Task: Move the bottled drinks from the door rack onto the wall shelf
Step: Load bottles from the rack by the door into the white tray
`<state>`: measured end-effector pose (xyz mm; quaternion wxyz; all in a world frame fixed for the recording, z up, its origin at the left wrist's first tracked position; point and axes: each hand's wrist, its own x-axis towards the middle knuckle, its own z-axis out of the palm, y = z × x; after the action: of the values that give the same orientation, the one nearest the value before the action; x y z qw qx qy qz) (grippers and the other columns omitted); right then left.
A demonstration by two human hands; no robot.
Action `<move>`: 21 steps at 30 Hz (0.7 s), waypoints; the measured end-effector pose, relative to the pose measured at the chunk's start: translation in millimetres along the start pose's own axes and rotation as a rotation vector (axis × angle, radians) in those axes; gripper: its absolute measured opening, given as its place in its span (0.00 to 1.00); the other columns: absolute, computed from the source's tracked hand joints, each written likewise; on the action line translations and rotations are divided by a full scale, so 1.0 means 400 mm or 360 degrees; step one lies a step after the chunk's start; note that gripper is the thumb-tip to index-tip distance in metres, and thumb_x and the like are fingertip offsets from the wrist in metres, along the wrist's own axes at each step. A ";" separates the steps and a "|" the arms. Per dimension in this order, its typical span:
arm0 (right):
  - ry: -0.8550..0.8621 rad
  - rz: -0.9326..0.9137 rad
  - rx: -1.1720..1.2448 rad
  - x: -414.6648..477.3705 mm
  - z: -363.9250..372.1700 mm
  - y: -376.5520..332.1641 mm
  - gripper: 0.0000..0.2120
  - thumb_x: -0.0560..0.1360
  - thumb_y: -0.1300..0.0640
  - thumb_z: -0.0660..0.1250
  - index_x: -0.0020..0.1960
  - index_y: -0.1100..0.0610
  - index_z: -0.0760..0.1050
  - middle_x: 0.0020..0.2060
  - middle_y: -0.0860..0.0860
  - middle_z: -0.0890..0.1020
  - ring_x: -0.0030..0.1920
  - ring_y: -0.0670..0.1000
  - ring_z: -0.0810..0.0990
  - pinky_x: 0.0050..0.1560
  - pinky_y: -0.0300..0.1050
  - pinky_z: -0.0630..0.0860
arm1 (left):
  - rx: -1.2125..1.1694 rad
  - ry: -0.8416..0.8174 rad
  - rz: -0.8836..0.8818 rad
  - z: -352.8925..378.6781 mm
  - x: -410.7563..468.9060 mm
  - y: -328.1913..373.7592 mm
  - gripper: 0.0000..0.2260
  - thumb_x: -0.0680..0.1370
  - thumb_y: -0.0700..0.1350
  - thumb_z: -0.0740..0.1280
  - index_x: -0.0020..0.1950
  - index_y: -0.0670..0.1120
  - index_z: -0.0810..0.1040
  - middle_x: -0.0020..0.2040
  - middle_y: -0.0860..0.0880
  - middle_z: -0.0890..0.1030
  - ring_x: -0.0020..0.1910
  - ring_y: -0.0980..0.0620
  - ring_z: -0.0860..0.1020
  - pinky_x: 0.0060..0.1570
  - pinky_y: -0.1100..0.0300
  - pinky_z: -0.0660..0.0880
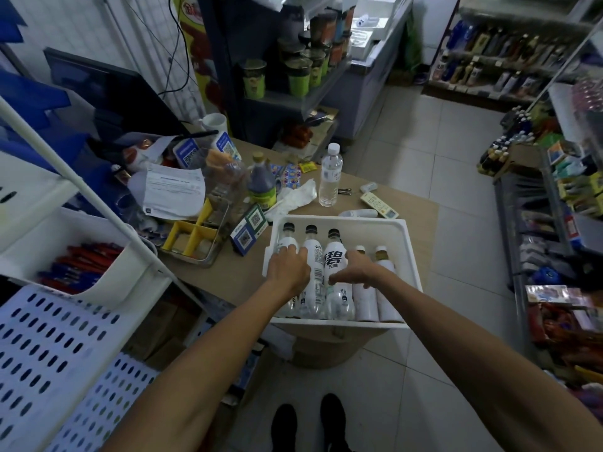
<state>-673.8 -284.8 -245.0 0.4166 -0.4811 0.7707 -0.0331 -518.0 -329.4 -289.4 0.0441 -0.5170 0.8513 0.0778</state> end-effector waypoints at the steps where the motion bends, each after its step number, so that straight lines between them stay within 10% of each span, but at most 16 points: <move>1: 0.0020 -0.0017 -0.0033 -0.010 0.002 -0.002 0.28 0.71 0.55 0.74 0.67 0.61 0.69 0.63 0.58 0.75 0.60 0.57 0.76 0.49 0.49 0.76 | 0.0008 0.0005 0.0025 -0.003 -0.006 -0.001 0.15 0.80 0.46 0.56 0.63 0.42 0.71 0.60 0.40 0.75 0.58 0.40 0.73 0.52 0.49 0.71; 21: 0.0488 -0.0552 -0.0604 -0.146 0.124 -0.047 0.29 0.75 0.48 0.66 0.71 0.59 0.64 0.65 0.61 0.71 0.66 0.62 0.69 0.60 0.55 0.72 | -0.0248 0.0060 -0.0229 -0.051 -0.231 -0.049 0.21 0.80 0.52 0.57 0.70 0.44 0.68 0.66 0.38 0.71 0.64 0.39 0.69 0.60 0.48 0.67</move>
<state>-615.9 -232.6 -233.2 0.1860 -0.6643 0.7233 -0.0316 -457.8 -261.3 -256.6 -0.0066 -0.5801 0.8040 0.1307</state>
